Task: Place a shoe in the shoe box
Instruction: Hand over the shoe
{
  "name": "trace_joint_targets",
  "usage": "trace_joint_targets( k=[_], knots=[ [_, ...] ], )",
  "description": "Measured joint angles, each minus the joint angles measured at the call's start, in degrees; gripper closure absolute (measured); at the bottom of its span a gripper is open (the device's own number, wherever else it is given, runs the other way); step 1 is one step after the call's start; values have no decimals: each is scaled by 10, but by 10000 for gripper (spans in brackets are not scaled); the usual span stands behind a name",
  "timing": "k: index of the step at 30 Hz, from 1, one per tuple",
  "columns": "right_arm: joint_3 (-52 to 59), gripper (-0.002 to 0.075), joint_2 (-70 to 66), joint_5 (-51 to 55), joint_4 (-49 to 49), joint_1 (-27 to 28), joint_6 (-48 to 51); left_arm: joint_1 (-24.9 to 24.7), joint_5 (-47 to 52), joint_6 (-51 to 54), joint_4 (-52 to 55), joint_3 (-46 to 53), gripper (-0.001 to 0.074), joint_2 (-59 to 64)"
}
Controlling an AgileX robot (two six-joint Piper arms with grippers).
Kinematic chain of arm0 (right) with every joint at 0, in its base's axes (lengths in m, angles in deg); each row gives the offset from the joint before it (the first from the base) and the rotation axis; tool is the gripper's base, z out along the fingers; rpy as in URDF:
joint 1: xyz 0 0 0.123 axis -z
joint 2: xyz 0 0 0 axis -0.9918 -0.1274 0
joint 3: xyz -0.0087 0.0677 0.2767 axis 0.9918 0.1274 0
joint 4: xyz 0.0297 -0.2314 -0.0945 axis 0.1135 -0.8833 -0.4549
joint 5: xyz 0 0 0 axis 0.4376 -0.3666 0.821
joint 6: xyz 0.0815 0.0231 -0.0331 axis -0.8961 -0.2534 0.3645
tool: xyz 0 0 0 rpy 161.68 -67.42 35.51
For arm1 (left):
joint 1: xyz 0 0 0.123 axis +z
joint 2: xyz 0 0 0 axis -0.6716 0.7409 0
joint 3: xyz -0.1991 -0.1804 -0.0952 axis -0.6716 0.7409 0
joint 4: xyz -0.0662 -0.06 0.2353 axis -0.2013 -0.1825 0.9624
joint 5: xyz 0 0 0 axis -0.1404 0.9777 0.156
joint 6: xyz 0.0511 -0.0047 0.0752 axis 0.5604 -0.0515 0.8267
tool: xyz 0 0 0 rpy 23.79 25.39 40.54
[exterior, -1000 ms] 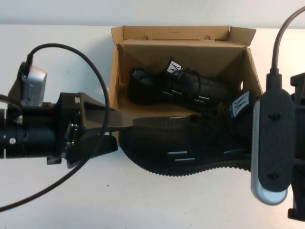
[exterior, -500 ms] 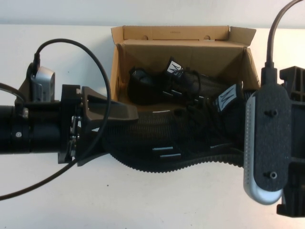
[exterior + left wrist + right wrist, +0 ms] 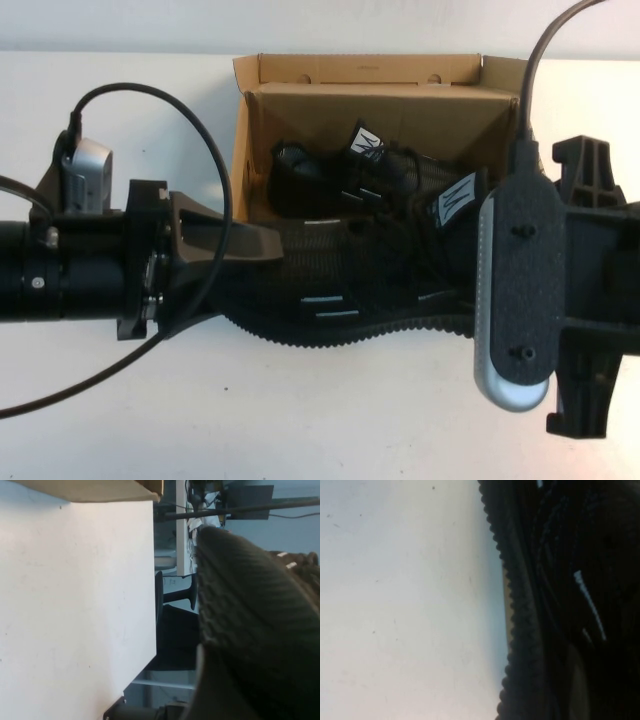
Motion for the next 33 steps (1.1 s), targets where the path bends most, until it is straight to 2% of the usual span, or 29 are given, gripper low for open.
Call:
trace_joint_targets(
  k=[4,7,16,18,20,24,26,28,33],
  knots=[
    [0,729,0,-7,1,0,0,3,-7,6,2,0,500,1],
    [0,729,0,-12,10,0,0,3,-11,15,10,0,578,1],
    [0,708,0,-2,27,0,0,3,-11,30,13,0,579,1],
    [0,646,0,-2,38,0,0,3,-9,32,14,0,579,1],
    [0,554,0,-3,52,0,0,3,-5,34,15,0,579,1],
    [0,306,0,-3,64,0,-12,3,-2,42,16,0,596,1],
    [0,217,0,-3,65,0,-24,3,-1,45,16,0,598,1],
    [0,180,0,2,65,0,-32,3,0,51,15,0,598,1],
    [-1,160,2,14,48,0,-37,3,0,58,14,0,600,1]
  ],
)
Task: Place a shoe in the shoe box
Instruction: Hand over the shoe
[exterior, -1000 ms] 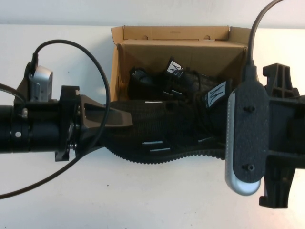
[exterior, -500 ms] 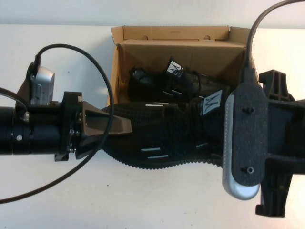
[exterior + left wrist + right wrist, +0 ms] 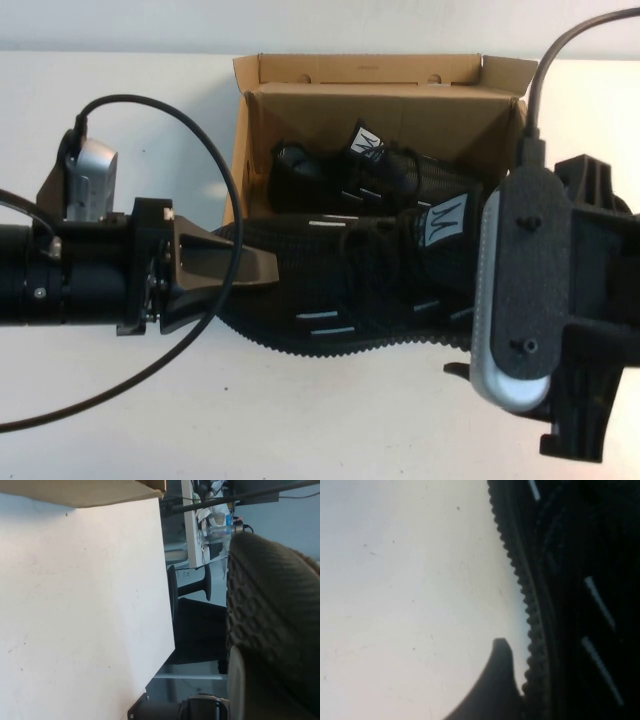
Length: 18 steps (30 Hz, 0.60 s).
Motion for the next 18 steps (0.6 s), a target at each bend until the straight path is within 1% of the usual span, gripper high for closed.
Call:
trace_joint_targets(
  k=[7,13,15,18],
  knots=[
    [-31,158,34,9,-1,0,-22,0,1,15,-1,0,600,0],
    [-56,158,68,44,-3,0,-74,0,1,31,-1,0,600,0],
    [-57,158,76,51,-3,0,-107,0,-3,38,-1,0,600,0],
    [-59,158,82,54,-3,0,-228,0,-11,46,-1,0,600,0]
  ],
)
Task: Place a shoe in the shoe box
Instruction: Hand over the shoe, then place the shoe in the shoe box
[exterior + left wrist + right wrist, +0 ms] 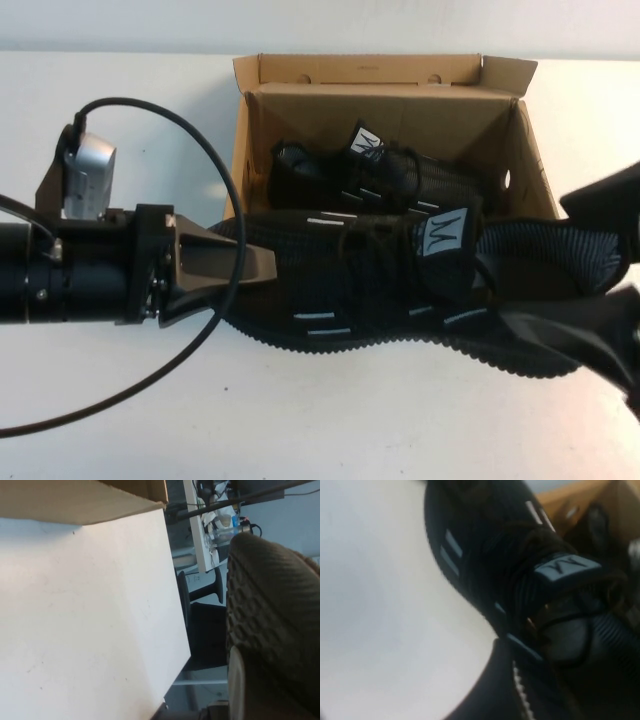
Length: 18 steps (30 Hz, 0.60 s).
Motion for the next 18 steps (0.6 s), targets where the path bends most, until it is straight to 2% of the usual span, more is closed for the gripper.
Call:
trace_joint_targets(
  k=[4,7,11,18],
  knots=[
    [-2,158,-5,0,6,0,-279,0,-12,16,0,0,600,0],
    [-2,158,-16,-14,24,0,-373,0,-13,38,0,0,600,0],
    [-2,158,-36,-55,73,0,-430,0,-13,68,0,0,600,0],
    [-3,158,-70,-71,123,0,-450,0,-13,98,0,0,601,0]
  ],
)
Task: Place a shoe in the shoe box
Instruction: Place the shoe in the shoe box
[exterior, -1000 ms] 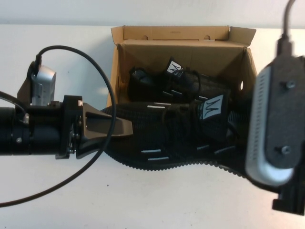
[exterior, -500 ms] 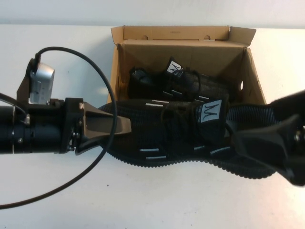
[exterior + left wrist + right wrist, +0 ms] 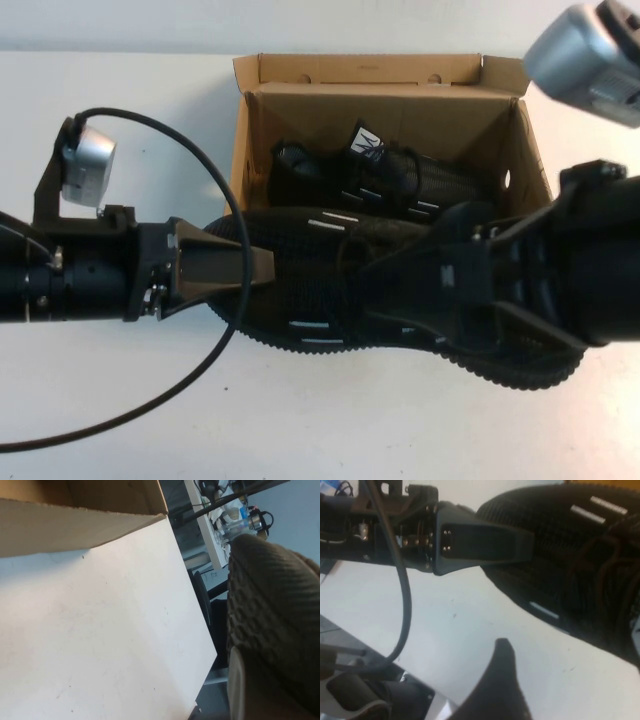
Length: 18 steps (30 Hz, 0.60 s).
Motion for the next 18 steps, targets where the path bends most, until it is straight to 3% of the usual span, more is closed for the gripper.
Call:
trace_joint_targets(
  k=[18],
  knots=[
    [0,158,-69,-32,13,0,-31,0,12,37,-4,0,611,0]
  ],
)
